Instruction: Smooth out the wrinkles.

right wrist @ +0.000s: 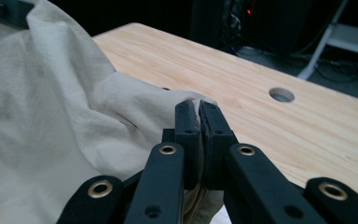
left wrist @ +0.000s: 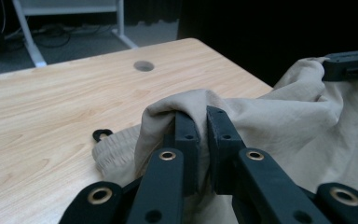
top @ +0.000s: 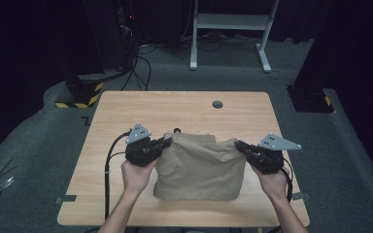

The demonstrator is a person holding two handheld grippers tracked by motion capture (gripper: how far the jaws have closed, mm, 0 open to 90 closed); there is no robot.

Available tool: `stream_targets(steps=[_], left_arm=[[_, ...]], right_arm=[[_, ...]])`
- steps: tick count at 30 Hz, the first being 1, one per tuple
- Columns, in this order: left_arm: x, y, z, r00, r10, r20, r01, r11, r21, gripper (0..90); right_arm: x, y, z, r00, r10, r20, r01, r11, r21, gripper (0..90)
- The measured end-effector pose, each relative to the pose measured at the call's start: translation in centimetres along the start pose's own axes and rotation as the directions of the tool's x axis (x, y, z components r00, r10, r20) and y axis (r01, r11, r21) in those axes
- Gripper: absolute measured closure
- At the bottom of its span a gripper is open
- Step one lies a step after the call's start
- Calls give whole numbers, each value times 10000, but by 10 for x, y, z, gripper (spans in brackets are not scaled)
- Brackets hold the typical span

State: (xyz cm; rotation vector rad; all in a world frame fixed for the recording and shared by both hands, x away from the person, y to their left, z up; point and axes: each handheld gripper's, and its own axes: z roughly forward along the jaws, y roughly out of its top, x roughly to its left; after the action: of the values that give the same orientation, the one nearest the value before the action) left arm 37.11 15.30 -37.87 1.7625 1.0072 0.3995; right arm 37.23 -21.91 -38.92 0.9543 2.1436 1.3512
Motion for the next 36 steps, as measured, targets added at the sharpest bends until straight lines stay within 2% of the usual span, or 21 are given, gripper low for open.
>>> stream_targets(steps=[4,5,8,11,15,19,24,33,36], left_arm=[[14,0,17,9995,-176,-256,181,9996,200,842],[14,0,17,9995,-176,-256,181,9996,200,843],[23,1,25,9989,-281,-367,294,9990,350,843],[25,3,30,9987,-219,-468,237,9990,380,843],[27,6,34,9984,-81,-555,103,9992,396,844],[30,3,39,9984,-197,-528,218,9990,393,844],[31,3,41,9978,-64,-660,92,9991,419,844],[40,2,47,9968,-371,-702,404,9981,464,843],[42,3,48,9965,-359,-750,396,9980,483,844]], right_arm=[[-10,-2,19,9997,167,174,-171,9996,237,872],[-12,-2,22,9996,220,198,-226,9993,288,873],[-17,-2,30,9991,328,278,-341,9983,476,873],[-21,-2,35,9987,359,356,-377,9979,528,873],[-24,-1,40,9989,288,370,-310,9976,611,873],[-29,0,42,9989,384,281,-403,9969,677,874],[-29,2,42,9990,342,274,-359,9974,622,873],[-30,6,44,9987,424,290,-441,9971,622,873],[-31,7,46,9986,436,291,-454,9969,636,873]])
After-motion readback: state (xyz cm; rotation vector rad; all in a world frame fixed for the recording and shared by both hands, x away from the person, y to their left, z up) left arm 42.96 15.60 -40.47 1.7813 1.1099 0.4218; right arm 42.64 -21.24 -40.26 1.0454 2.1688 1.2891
